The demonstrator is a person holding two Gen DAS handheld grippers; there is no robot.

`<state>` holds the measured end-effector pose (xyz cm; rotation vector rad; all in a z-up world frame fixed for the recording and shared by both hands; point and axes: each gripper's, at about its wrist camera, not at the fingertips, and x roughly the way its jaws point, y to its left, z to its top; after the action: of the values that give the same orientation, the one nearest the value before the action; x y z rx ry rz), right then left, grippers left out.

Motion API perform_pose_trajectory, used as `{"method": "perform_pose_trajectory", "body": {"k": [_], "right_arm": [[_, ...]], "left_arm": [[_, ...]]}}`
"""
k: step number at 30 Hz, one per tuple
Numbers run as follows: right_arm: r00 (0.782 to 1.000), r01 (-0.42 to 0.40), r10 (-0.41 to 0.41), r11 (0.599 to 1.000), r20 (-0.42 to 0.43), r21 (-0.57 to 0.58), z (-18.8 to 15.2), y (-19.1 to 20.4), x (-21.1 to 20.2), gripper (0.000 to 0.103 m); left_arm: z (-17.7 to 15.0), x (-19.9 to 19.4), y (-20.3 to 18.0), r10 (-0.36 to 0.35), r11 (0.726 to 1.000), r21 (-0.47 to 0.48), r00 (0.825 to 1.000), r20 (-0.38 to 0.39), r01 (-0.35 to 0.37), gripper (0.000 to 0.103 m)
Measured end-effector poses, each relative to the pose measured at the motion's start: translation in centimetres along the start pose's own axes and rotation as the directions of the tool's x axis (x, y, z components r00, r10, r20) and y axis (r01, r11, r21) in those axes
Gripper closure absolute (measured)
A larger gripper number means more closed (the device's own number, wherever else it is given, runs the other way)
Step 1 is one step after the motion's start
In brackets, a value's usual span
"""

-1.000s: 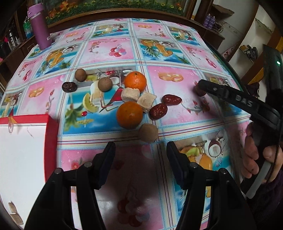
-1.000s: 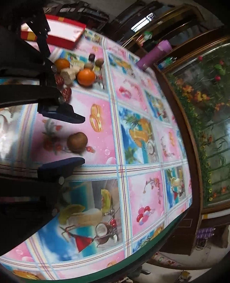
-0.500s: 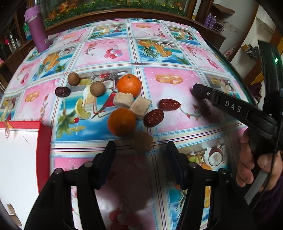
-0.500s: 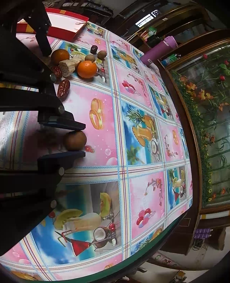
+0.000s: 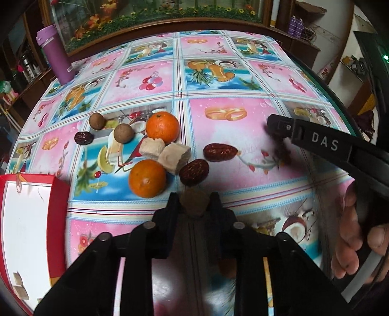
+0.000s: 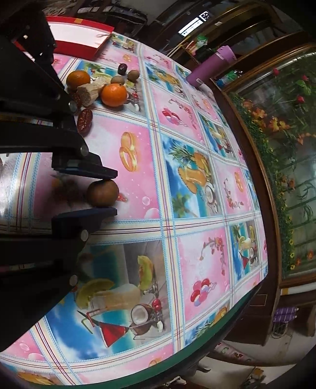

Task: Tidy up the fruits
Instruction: 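Carry both items to the white tray and release them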

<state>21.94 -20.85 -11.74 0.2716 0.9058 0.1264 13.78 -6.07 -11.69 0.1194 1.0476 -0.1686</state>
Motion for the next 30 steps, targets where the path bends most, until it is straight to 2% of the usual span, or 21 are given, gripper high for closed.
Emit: {"method": "perform_pose_trajectory", "body": {"k": [8, 13, 19, 26, 30], "right_arm": [[0.999, -0.019, 0.018, 1.0, 0.04, 0.019, 0.4, -0.1, -1.0, 0.08], [0.997, -0.02, 0.018, 0.999, 0.069, 0.031, 0.5, -0.3, -1.4, 0.08], [0.996, -0.007, 0.003, 0.999, 0.085, 0.05, 0.6, -1.0, -1.4, 0.08], [0.994, 0.025, -0.034, 0.996, 0.099, 0.083, 0.2, -2.4, -1.6, 0.08], [0.993, 0.027, -0.038, 0.995, 0.115, 0.095, -0.2, -2.7, -2.2, 0.08]], "left_arm": [[-0.2, -0.4, -0.1, 0.001, 1.0, -0.025, 1.0, -0.01, -0.002, 0.076], [-1.1, -2.2, 0.3, -0.01, 1.0, -0.03, 1.0, 0.003, 0.01, 0.076], [-1.9, -6.3, 1.5, -0.024, 0.999, -0.032, 0.997, 0.074, 0.026, 0.076], [-3.0, -11.4, 4.2, -0.033, 0.998, -0.049, 0.986, 0.164, 0.042, 0.076], [-4.6, -13.9, 7.1, 0.005, 0.997, -0.078, 0.979, 0.206, 0.011, 0.076]]}}
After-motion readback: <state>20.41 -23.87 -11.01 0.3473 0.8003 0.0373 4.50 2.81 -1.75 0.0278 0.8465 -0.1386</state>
